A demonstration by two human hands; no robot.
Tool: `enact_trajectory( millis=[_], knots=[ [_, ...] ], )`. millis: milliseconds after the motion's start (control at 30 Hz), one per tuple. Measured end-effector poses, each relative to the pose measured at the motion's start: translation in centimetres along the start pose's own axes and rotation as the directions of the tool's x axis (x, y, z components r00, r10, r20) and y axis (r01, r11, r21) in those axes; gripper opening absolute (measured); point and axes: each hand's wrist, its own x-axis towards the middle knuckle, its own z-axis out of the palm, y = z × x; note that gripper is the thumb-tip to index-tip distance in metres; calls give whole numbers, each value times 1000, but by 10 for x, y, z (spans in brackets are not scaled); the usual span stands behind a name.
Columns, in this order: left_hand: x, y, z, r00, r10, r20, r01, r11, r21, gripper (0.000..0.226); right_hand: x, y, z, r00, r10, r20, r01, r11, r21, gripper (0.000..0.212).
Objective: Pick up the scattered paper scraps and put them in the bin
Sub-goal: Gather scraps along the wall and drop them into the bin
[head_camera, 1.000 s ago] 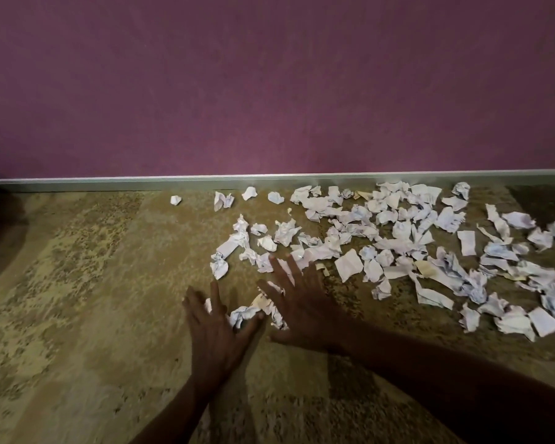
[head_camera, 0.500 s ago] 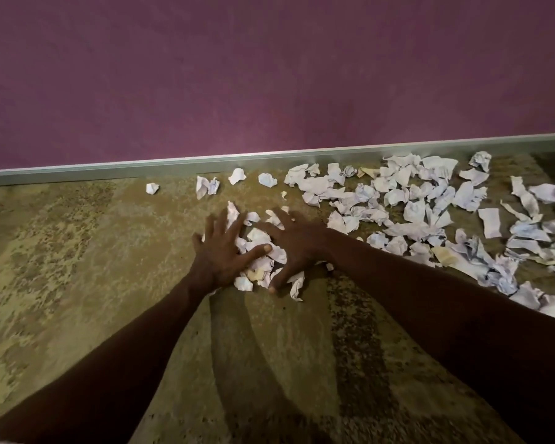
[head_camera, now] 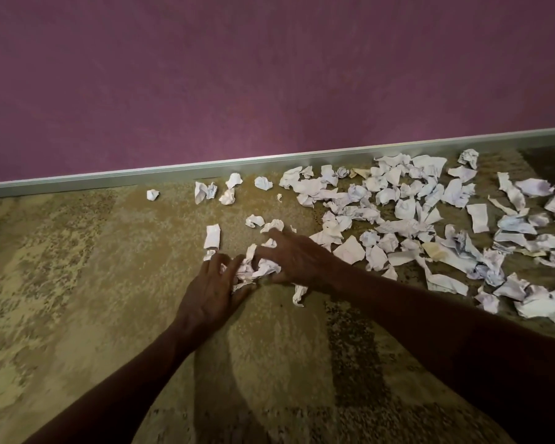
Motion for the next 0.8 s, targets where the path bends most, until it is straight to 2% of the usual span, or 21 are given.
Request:
enact_trajectory(
  millis=[133, 300, 367, 500, 567, 633, 800],
  knots=[
    [4, 5, -14, 996, -72, 49, 72, 997, -2, 49, -15, 14, -23, 989, 141, -40, -128, 965, 229, 45],
    [22, 15, -46, 984, -172, -52, 160, 972, -171, 45, -13, 21, -75, 912, 348, -219, -215, 858, 465, 28],
    [31, 22, -60, 984, -141, -107, 112, 964, -241, 40, -10, 22, -100, 843, 462, -276, -260, 799, 542, 27],
    [56, 50, -96, 971, -86, -225, 5, 941, -339, 26, -15, 22, -149, 727, 624, -286, -317, 676, 665, 26],
    [67, 70, -116, 962, -64, -267, -47, 921, -387, 13, -23, 24, -170, 693, 655, -302, -326, 658, 679, 22],
    [77, 92, -136, 951, -37, -308, -105, 896, -432, 16, -34, 25, -190, 663, 680, -312, -308, 628, 715, 18],
    [100, 144, -182, 913, 75, -401, -276, 838, -470, 8, -69, 23, -242, 609, 721, -331, -238, 564, 790, 15]
  ],
)
